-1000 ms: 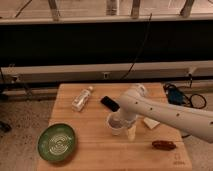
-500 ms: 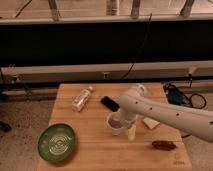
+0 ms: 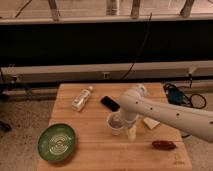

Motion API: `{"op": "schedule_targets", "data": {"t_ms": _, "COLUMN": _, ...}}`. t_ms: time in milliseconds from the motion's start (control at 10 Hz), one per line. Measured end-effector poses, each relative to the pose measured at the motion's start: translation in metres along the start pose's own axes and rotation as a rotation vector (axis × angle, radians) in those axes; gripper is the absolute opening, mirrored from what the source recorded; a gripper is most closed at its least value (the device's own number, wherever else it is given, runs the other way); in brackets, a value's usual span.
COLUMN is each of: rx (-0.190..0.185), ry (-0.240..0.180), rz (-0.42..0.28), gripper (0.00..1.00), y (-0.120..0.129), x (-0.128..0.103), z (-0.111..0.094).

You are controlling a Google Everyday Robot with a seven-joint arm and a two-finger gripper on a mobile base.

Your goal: Pick up the ceramic cup

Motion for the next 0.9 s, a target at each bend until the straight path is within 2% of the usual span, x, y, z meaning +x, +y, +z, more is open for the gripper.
{"op": "schedule_targets", "data": {"t_ms": 900, "rx": -0.004, "ry": -0.002, "rz": -0.012, "gripper": 0.8, "y": 0.0023, "x": 0.0029, "z": 0.0011}}
